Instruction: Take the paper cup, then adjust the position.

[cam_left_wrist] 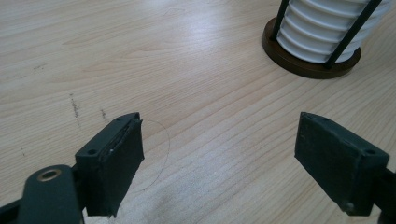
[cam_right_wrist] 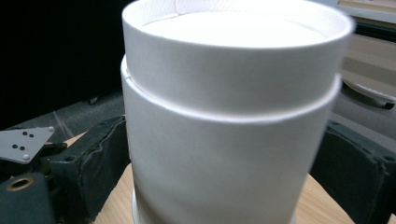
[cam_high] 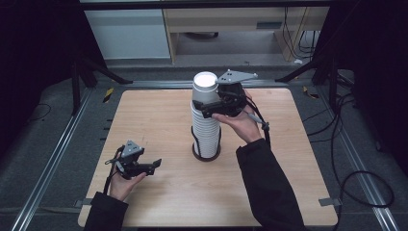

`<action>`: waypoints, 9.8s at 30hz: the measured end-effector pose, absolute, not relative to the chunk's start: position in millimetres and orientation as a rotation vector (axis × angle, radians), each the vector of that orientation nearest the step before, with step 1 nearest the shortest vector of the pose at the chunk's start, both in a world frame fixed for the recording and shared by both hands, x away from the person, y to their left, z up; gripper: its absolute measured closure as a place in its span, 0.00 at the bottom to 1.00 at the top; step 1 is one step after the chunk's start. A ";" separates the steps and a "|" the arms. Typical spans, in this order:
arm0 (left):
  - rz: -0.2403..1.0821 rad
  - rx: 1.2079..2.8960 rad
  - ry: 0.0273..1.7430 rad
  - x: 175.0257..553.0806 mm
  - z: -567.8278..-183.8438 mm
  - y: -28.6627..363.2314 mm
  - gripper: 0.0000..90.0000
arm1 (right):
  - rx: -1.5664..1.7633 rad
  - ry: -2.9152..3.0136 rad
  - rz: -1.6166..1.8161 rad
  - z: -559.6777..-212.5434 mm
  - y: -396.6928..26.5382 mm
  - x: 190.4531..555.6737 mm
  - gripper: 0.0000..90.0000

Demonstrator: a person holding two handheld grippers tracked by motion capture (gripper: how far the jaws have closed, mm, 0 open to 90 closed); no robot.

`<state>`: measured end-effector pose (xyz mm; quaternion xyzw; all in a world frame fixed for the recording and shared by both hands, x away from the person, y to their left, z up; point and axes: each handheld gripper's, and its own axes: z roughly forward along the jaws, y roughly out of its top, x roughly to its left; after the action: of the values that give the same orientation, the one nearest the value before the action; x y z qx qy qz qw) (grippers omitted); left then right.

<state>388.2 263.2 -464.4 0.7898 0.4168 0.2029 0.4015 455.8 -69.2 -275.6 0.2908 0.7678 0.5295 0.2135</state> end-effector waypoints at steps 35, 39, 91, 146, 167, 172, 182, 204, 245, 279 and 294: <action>0.512 2.003 1.051 388.0 -465.0 262.1 0.17 | 0.822 2.015 1.537 -302.8 -61.5 456.5 0.12; 0.511 2.002 1.052 388.1 -465.2 262.1 0.17 | 0.828 2.007 1.539 -302.4 -60.8 456.2 0.12; 0.511 1.998 1.054 387.6 -464.3 263.2 0.17 | 0.740 1.846 1.599 -229.8 -73.4 435.6 0.16; 0.399 2.066 0.902 377.0 -439.7 247.1 0.16 | 0.725 2.225 1.435 -368.9 -169.2 380.4 0.16; 0.264 2.126 0.746 365.1 -420.5 233.2 0.15 | 0.395 2.565 1.301 -399.1 -110.3 382.2 0.16; 0.244 2.141 0.711 362.2 -417.1 229.3 0.14 | 0.327 2.630 1.255 -404.6 -94.0 384.4 0.16; 0.209 2.161 0.642 358.0 -414.0 222.2 0.13 | 0.226 2.717 1.217 -418.5 -64.4 386.8 0.16; 0.135 2.199 0.489 356.2 -416.5 205.6 0.12 | 0.071 2.824 1.087 -436.2 -28.1 388.4 0.16; 0.082 2.249 0.460 362.0 -423.6 188.6 0.22 | -0.085 2.895 0.926 -438.9 10.3 384.5 0.16; 0.147 2.173 0.522 367.2 -413.4 214.5 0.24 | 0.146 2.727 1.189 -404.5 -30.4 390.4 0.06; 0.160 1.952 0.540 369.8 -404.9 235.4 0.24 | 0.407 2.555 1.407 -406.0 -66.5 389.0 0.06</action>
<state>369.8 235.4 -404.9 0.8167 0.2260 0.0668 0.5268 389.0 -66.5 -406.0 0.1376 0.8634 0.4754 0.0980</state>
